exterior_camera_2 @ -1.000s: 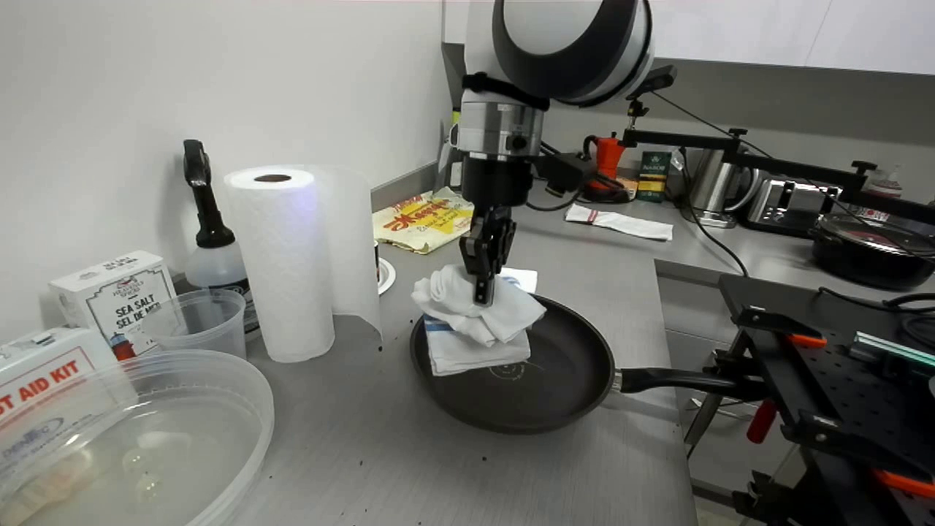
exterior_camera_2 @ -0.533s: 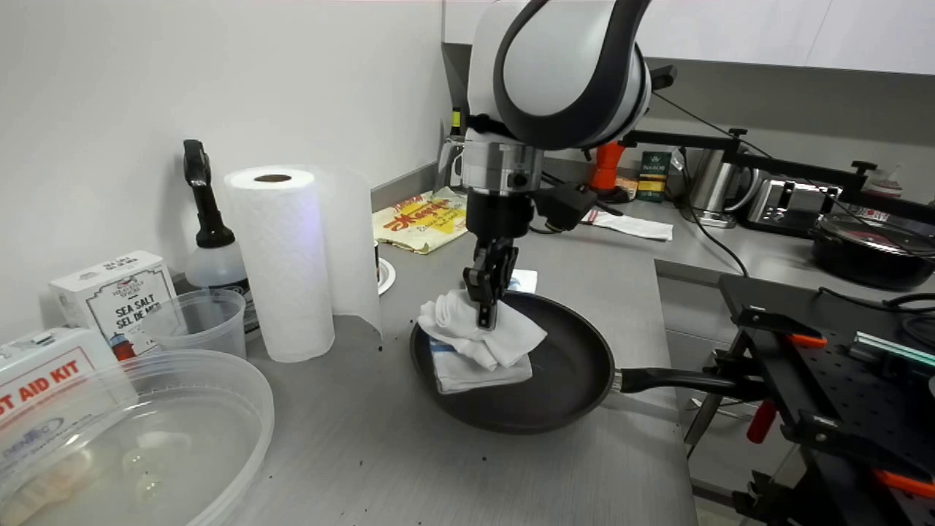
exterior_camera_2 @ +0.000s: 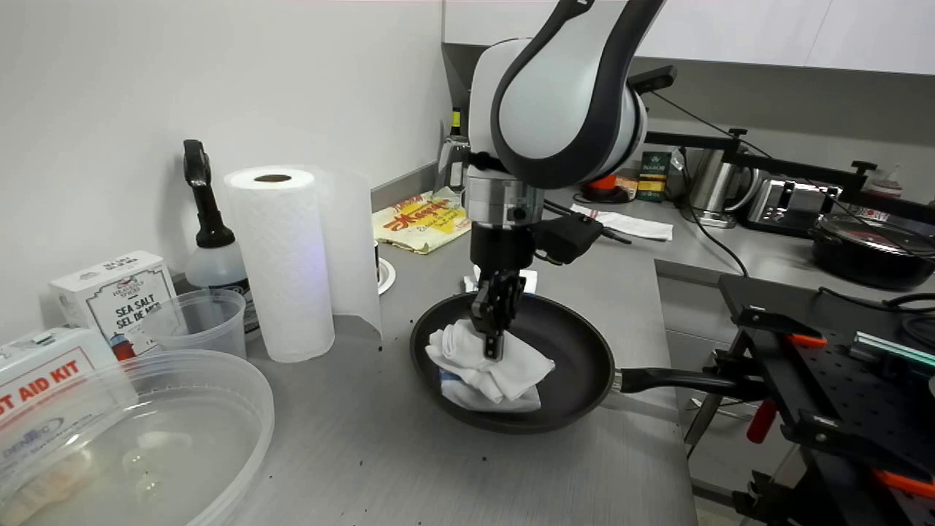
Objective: Pick the cloth and wipe the pan
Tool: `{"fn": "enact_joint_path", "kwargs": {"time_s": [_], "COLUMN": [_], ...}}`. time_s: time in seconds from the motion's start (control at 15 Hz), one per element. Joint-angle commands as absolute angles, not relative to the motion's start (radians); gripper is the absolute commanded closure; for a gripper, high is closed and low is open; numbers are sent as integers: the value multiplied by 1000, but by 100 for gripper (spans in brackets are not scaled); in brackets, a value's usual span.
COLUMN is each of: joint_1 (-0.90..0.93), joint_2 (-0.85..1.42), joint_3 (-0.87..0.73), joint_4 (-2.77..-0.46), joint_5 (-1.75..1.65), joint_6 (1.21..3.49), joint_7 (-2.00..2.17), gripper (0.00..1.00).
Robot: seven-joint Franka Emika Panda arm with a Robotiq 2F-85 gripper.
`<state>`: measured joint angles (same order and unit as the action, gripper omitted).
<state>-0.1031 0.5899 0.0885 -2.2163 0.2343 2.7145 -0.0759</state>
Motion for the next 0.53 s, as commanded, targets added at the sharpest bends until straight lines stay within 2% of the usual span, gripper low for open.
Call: {"fn": "enact_joint_path", "kwargs": {"time_s": [0.0, 0.47], "joint_1": [-132, -139], "joint_2": [630, 690], "joint_3": [125, 118], "joint_4": [-2171, -2143], "joint_5": [283, 290], "joint_6": [2696, 2717], "joint_7": [-53, -27], "gripper": [97, 97]}}
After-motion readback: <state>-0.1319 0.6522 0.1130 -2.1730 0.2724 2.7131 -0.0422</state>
